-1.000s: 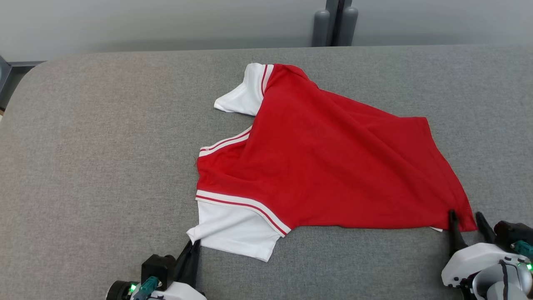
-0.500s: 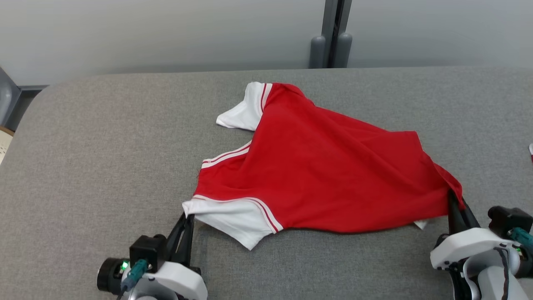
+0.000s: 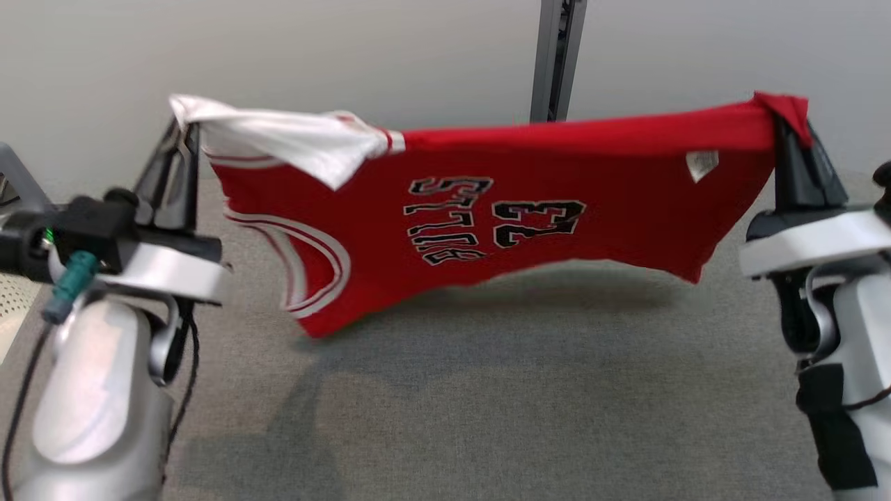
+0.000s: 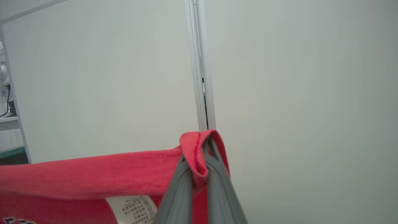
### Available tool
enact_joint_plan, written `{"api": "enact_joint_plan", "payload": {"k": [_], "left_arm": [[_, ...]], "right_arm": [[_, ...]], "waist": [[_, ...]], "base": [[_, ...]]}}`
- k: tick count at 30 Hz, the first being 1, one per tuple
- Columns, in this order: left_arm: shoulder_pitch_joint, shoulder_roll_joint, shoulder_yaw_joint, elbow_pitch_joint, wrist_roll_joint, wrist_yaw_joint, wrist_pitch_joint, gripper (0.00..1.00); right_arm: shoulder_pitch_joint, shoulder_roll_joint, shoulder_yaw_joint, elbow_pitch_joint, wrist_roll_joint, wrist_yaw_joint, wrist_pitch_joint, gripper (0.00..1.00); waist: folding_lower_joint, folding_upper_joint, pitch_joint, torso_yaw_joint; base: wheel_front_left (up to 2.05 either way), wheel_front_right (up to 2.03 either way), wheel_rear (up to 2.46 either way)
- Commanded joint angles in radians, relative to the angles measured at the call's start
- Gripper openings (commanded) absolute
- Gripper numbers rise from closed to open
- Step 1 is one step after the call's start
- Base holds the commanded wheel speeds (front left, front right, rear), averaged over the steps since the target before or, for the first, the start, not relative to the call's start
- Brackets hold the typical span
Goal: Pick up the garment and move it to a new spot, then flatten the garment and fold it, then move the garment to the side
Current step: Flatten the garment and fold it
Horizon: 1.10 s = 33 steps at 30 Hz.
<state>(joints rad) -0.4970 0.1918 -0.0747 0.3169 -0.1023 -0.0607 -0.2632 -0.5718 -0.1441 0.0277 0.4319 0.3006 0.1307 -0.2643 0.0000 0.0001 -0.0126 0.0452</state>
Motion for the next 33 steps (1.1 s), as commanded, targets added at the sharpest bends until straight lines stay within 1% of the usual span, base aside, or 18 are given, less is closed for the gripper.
{"api": "enact_joint_plan", "payload": {"k": [1, 3, 6, 9, 12, 16, 19, 24, 27, 30, 33], "left_arm": [[-0.031, 0.011, 0.010, -0.004, 0.007, -0.001, -0.002, 0.00], [-0.093, 0.036, 0.020, 0.011, 0.012, -0.007, -0.001, 0.00], [-0.180, 0.057, 0.025, 0.035, 0.015, -0.010, -0.001, 0.00], [-0.248, 0.076, 0.014, 0.064, 0.026, -0.016, 0.004, 0.00], [-0.298, 0.083, -0.004, 0.097, 0.035, -0.024, 0.018, 0.00], [-0.386, 0.073, -0.025, 0.151, 0.041, -0.023, 0.022, 0.00], [-0.489, 0.070, -0.032, 0.205, 0.058, -0.002, 0.015, 0.00], [-0.708, 0.066, -0.023, 0.279, 0.078, 0.052, 0.000, 0.00], [-0.816, 0.066, -0.028, 0.263, 0.095, 0.077, -0.002, 0.00], [-0.839, 0.061, -0.042, 0.246, 0.103, 0.077, 0.000, 0.00], [-0.784, 0.039, -0.047, 0.247, 0.084, 0.074, 0.000, 0.00]], "right_arm": [[-0.021, -0.016, 0.005, -0.007, 0.002, 0.000, 0.001, 0.00], [-0.071, -0.036, 0.021, -0.007, 0.012, 0.000, 0.001, 0.00], [-0.140, -0.060, 0.045, 0.008, 0.023, 0.000, 0.001, 0.00], [-0.202, -0.081, 0.074, 0.034, 0.024, 0.000, 0.004, 0.00], [-0.262, -0.089, 0.098, 0.072, 0.024, 0.000, 0.017, 0.00], [-0.372, -0.101, 0.129, 0.136, -0.005, 0.000, 0.022, 0.00], [-0.490, -0.119, 0.128, 0.196, -0.047, 0.000, 0.017, 0.00], [-0.707, -0.153, 0.042, 0.283, -0.138, 0.000, 0.000, 0.00], [-0.802, -0.158, -0.014, 0.269, -0.201, 0.000, -0.002, 0.00], [-0.825, -0.140, -0.054, 0.269, -0.239, 0.000, -0.001, 0.00], [-0.779, -0.124, -0.065, 0.296, -0.254, 0.000, -0.001, 0.00]], "waist": [[0.0000, -0.0001, -0.002, 0.001], [0.0000, -0.0001, -0.004, 0.003], [0.0000, -0.0001, 0.004, 0.005], [0.0000, -0.0001, 0.037, 0.007], [0.0000, -0.0001, 0.105, 0.007], [0.0000, -0.0001, 0.226, 0.011], [0.0000, -0.0001, 0.315, 0.019], [0.0000, -0.0001, 0.404, 0.050], [0.0000, -0.0001, 0.423, 0.068], [0.0000, -0.0001, 0.439, 0.078], [0.0000, -0.0001, 0.447, 0.083]], "base": [[0.00, 0.00, 0.00], [0.00, 0.00, 0.00], [0.00, 0.00, 0.00], [0.00, 0.00, 0.00], [0.00, 0.00, 0.00], [0.00, 0.00, 0.00], [0.00, 0.00, 0.00], [0.00, 0.00, 0.00], [0.00, 0.00, 0.00], [0.00, 0.00, 0.00], [0.00, 0.00, 0.00]]}}
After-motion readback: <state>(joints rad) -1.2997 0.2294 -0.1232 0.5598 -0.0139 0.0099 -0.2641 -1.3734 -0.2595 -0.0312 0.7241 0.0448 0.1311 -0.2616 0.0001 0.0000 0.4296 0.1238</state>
